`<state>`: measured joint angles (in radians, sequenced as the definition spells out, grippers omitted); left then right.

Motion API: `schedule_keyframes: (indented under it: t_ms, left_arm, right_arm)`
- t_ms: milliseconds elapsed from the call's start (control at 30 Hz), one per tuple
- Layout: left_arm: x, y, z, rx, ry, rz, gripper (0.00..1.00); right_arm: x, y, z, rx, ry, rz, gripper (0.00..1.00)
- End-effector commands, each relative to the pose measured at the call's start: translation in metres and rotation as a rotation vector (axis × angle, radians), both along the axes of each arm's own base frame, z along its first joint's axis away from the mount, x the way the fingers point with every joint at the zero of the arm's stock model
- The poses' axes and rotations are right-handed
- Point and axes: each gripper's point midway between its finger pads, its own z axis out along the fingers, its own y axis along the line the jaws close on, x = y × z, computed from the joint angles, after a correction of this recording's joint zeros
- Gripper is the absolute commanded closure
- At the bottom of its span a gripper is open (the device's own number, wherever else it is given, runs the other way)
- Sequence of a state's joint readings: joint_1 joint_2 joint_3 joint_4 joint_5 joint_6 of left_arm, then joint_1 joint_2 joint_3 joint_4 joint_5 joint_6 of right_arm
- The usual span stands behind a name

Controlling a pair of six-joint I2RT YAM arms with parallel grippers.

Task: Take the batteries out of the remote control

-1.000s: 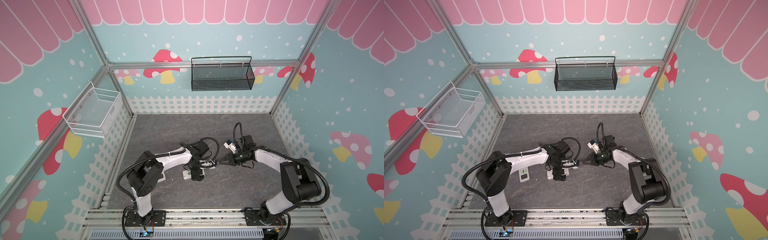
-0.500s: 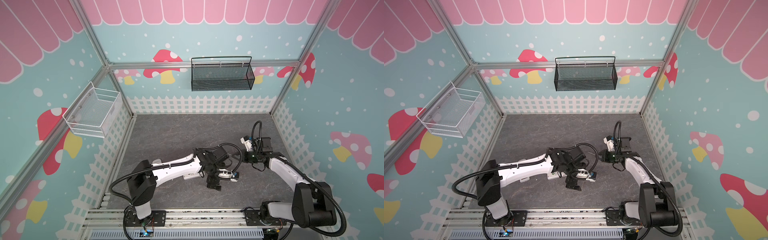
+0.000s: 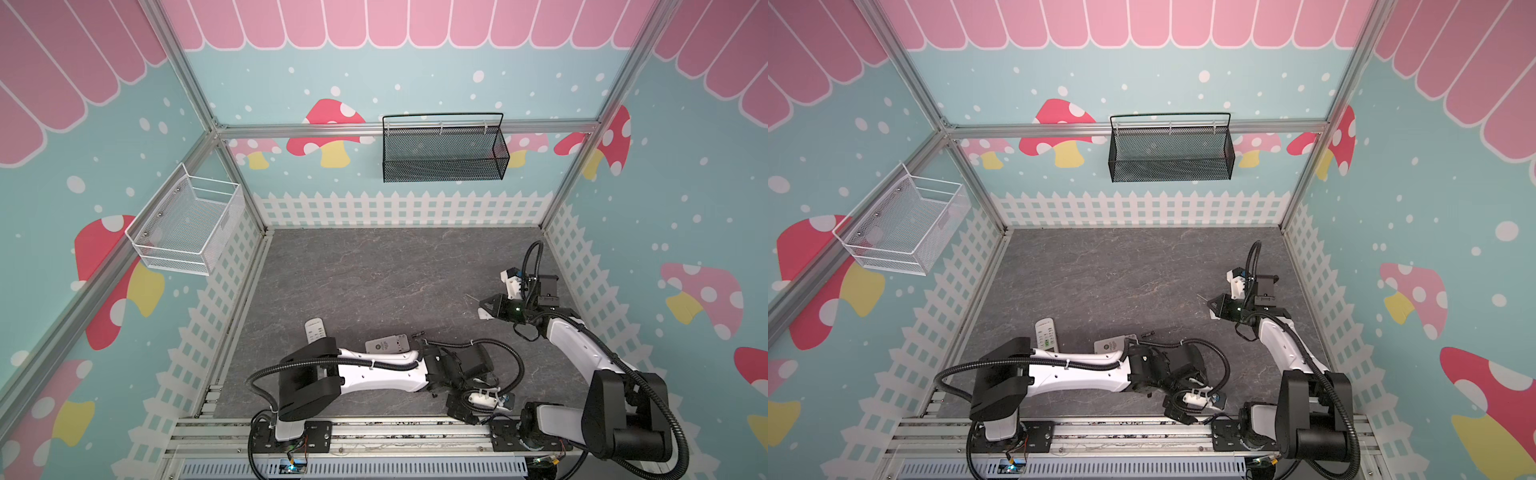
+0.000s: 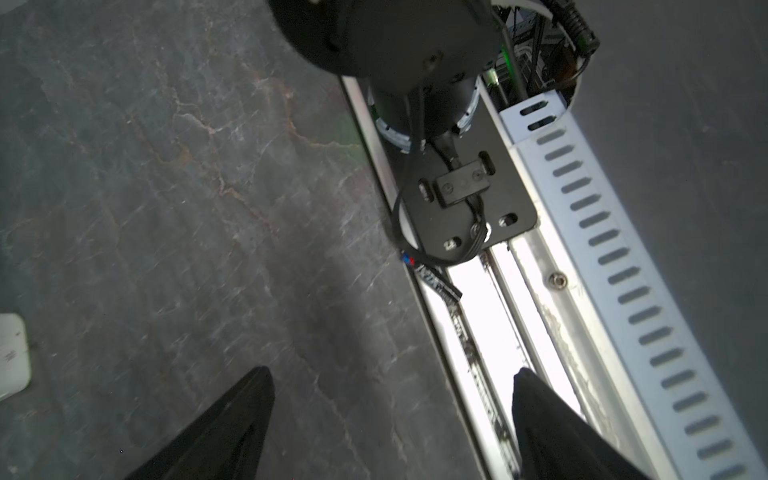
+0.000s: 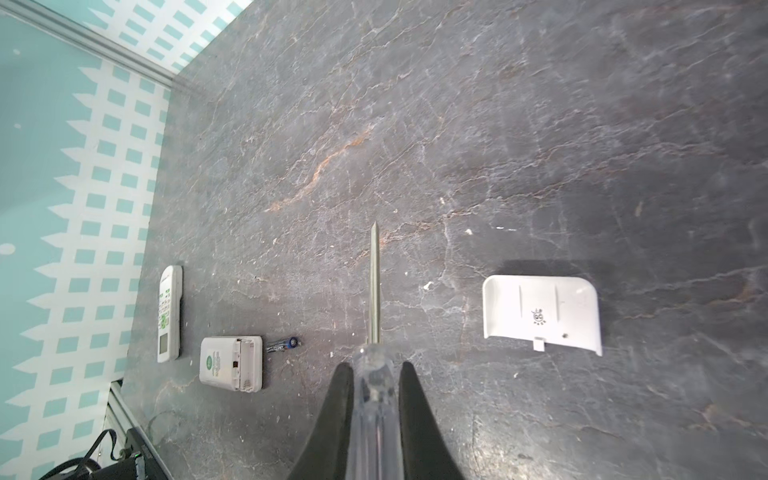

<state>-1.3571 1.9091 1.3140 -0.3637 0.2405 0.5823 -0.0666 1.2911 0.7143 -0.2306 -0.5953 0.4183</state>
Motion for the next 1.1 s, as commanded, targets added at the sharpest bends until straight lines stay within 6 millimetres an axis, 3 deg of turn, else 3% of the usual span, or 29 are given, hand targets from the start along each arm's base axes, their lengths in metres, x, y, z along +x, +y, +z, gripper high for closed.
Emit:
schedule_keyframes:
  t_ms: [0,233,433,633,1067]
  left_arm:
    - [-0.012,-0.019,-0.005,-0.072,-0.006,0.057,0.13]
    - [-0.034,-0.033,-0.017,-0.097,-0.099,0.071,0.18]
    - [-0.023,-0.036,-0.028,-0.087,-0.171,0.116,0.24]
    - [-0.015,-0.028,-0.034,-0.057,-0.181,0.133,0.38]
    - [-0.013,-0.019,-0.049,-0.011,-0.126,0.152,0.45]
  right_arm:
    - [0.009,-0.006,0.004,-0.013,-0.02,-0.009,1.0]
    - [0.007,-0.01,0.0,-0.016,-0.017,-0.03,1.0]
    - [0.001,-0.015,0.007,-0.029,-0.047,-0.059,1.0]
    - [0.005,-0.016,0.013,-0.024,-0.06,-0.058,1.0]
    - [0.022,-0.019,0.013,-0.013,-0.048,-0.039,1.0]
